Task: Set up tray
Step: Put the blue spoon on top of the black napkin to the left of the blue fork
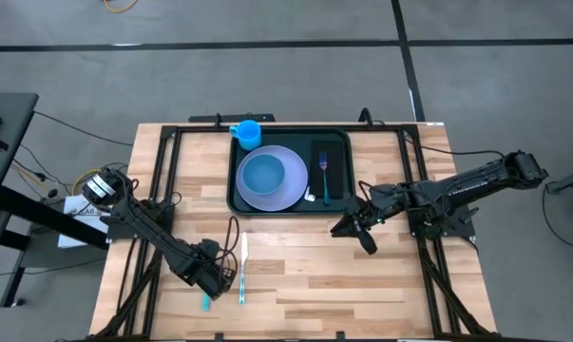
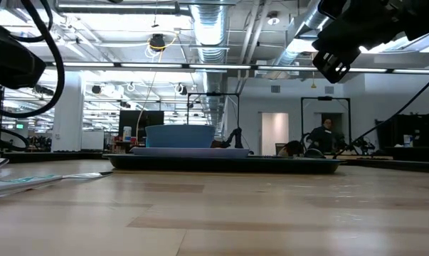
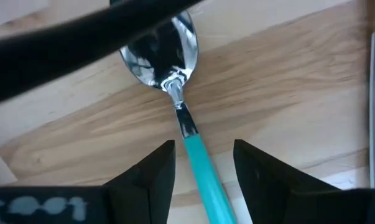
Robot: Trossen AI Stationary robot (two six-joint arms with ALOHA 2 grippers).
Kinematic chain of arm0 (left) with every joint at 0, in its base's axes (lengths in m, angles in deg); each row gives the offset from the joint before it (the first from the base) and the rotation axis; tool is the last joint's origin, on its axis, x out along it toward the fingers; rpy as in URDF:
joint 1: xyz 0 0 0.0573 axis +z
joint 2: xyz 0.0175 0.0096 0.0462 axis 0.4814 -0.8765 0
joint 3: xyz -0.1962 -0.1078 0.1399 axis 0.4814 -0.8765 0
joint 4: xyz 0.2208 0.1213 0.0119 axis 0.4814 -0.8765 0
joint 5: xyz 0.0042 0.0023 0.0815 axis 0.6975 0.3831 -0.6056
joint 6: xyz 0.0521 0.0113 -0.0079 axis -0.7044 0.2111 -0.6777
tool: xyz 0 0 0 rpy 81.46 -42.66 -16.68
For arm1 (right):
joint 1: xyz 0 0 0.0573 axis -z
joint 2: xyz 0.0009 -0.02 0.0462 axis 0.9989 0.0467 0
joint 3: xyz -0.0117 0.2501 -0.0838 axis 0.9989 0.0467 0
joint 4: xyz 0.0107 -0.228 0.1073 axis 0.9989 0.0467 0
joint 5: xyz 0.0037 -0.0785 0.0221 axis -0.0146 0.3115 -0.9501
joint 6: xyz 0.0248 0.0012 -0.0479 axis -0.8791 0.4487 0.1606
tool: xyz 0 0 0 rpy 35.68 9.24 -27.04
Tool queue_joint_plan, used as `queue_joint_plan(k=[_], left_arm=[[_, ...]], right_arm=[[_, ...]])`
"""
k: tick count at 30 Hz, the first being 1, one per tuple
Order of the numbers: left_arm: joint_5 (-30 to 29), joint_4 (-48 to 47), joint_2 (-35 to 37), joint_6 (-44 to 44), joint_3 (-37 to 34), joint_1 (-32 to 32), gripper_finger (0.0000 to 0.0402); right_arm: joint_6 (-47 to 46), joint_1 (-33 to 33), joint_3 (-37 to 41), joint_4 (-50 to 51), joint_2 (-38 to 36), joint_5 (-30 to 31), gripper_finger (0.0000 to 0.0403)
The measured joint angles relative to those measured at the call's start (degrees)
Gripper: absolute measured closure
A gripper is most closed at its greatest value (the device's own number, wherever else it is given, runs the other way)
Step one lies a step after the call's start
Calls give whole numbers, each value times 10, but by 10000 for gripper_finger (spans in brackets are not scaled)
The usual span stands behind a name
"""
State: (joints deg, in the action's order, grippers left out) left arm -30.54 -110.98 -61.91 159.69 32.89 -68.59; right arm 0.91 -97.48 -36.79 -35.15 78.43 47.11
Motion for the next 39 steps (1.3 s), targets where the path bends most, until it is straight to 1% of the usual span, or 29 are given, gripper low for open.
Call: queue_joint_plan(k=[4, 7, 11, 18, 21, 29, 32, 35, 39], left_arm=[[1, 10, 0, 0, -13, 1, 250], [17, 35, 0, 6, -36, 1, 250], [22, 67, 3, 8, -55, 1, 250], [19, 75, 3, 7, -59, 1, 255], [19, 75, 2, -1, -57, 1, 273], [3, 73, 0, -34, -50, 1, 353], [1, 75, 0, -38, -49, 1, 374], [-2, 77, 0, -41, -49, 1, 380], [2, 79, 0, -42, -49, 2, 364]], right_arm=[[0, 0, 0, 0, 0, 0, 351], [0, 0, 0, 0, 0, 0, 351], [0, 0, 0, 0, 0, 0, 351], [1, 0, 0, 0, 0, 0, 351], [2, 0, 0, 0, 0, 0, 351], [2, 0, 0, 2, 0, 1, 351], [2, 0, 0, 2, 0, 1, 351], [2, 0, 0, 2, 0, 1, 351], [2, 0, 0, 2, 0, 2, 351]])
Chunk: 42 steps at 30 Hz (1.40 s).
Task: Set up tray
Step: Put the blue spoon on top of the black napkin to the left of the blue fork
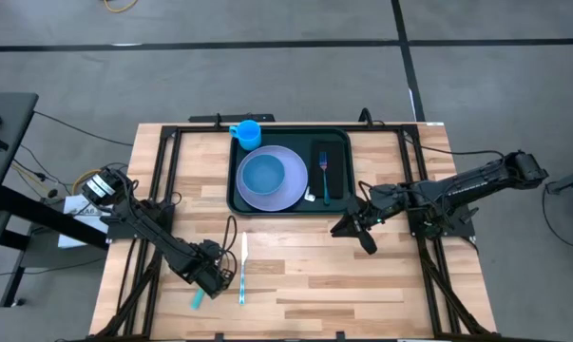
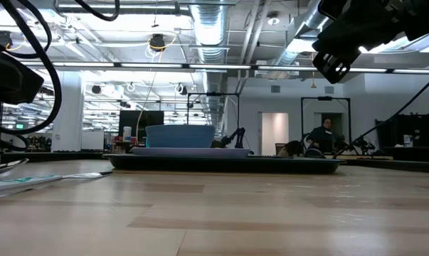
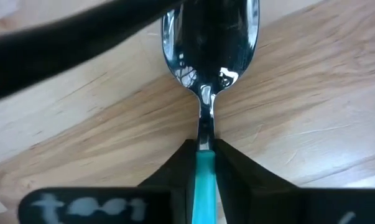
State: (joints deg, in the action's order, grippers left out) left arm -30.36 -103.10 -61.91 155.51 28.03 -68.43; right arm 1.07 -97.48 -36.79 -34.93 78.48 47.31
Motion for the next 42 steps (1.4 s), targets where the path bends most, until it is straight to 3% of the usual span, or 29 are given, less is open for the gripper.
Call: queue_joint_plan(k=[6, 10, 15, 19, 24, 31, 37, 42], left_arm=[[-17, -34, -1, -25, 38, 0, 370], [-57, -101, -1, -49, 94, 2, 381], [-128, -194, 0, -75, 173, 5, 370], [-218, -216, 0, -133, 224, 22, 373], [-321, -170, 0, -275, 259, 65, 379], [-401, -23, 0, -527, 263, 131, 375], [-474, 79, 0, -700, 263, 159, 374], [-562, 93, 0, -759, 263, 167, 374]], right_arm=[[10, 0, 0, -8, 0, 7, 351], [14, -8, 0, -26, 17, 69, 351], [35, -13, 0, -118, 51, 89, 351], [56, -28, 0, -207, 74, 88, 351], [93, -53, 0, -310, 97, 88, 351], [99, -84, 0, -404, 125, 88, 351], [57, -89, 0, -397, 131, 84, 351], [51, -78, -22, -348, 127, 69, 351]])
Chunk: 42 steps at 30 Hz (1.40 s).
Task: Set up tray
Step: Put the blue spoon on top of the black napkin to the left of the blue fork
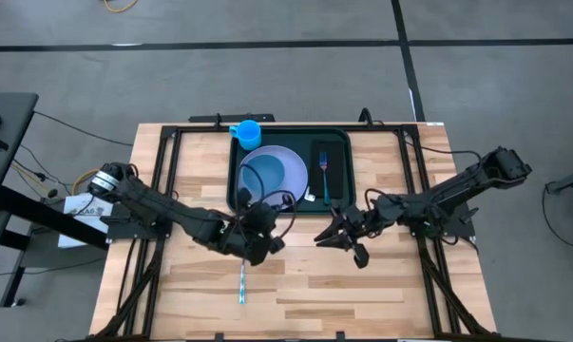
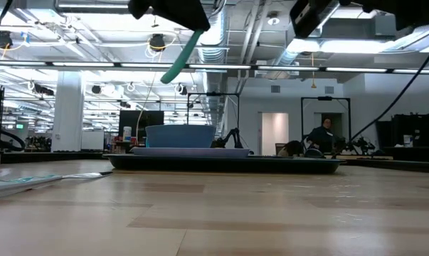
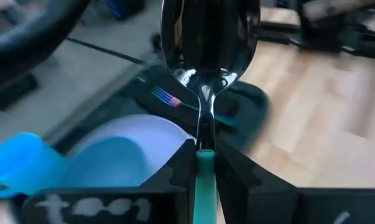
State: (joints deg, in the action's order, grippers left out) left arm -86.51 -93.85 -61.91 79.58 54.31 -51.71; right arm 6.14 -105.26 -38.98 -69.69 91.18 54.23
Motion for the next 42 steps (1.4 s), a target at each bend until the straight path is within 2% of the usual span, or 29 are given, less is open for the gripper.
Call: queue_joint_plan(k=[4, 12, 17, 25, 29, 35, 42], left_arm=[[-46, -2, 1, -18, -5, 4, 373], [-42, 2, 1, -34, -23, 4, 373], [-30, 3, 1, -45, -24, 5, 373], [-54, 40, 1, -44, -24, 12, 372], [-60, 53, 1, -42, -24, 12, 372], [-61, 54, 1, -31, -24, 12, 372], [-74, 71, -24, -34, -23, 16, 372]], right_arm=[[13, 7, -41, 87, 0, 7, 349], [26, 40, -138, 317, 0, 82, 318], [23, 65, -181, 376, 0, 122, 282], [38, 97, -208, 354, 11, 130, 227], [48, 100, -208, 323, 39, 169, 214], [66, 97, -208, 258, 81, 174, 214], [98, 85, -207, 203, 93, 195, 230]])
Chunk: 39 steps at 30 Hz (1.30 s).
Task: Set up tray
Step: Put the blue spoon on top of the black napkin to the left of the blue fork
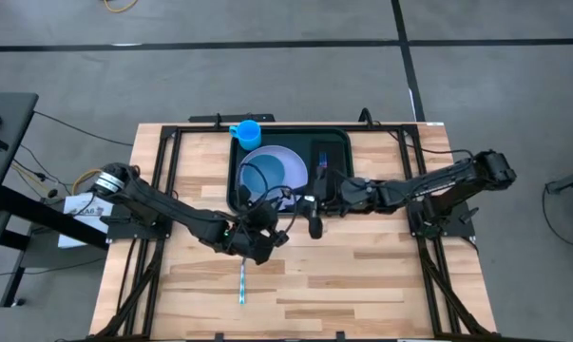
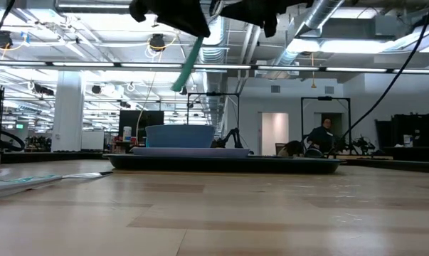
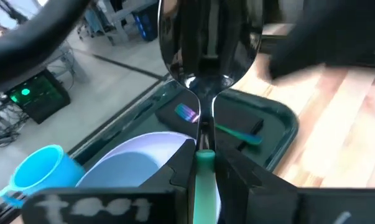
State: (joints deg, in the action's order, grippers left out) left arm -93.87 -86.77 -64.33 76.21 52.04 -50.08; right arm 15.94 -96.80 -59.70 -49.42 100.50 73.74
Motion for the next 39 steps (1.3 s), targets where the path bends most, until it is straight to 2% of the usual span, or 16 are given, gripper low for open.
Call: queue_joint_plan(k=[6, 13, 25, 31, 39], left_arm=[[42, 53, -18, -47, 0, 15, 372], [54, 99, -31, -86, 0, 18, 372], [50, 93, -31, -90, 0, 18, 372], [50, 91, -31, -90, 0, 17, 372], [51, 89, -31, -90, 0, 17, 372]], right_arm=[[2, 7, 0, -14, -2, 11, 246], [-2, 18, -1, -7, 2, 18, 276], [-5, 16, 0, 1, 2, 21, 335], [-12, 17, 0, 3, 2, 22, 393], [-20, 16, 0, 5, 2, 21, 399]])
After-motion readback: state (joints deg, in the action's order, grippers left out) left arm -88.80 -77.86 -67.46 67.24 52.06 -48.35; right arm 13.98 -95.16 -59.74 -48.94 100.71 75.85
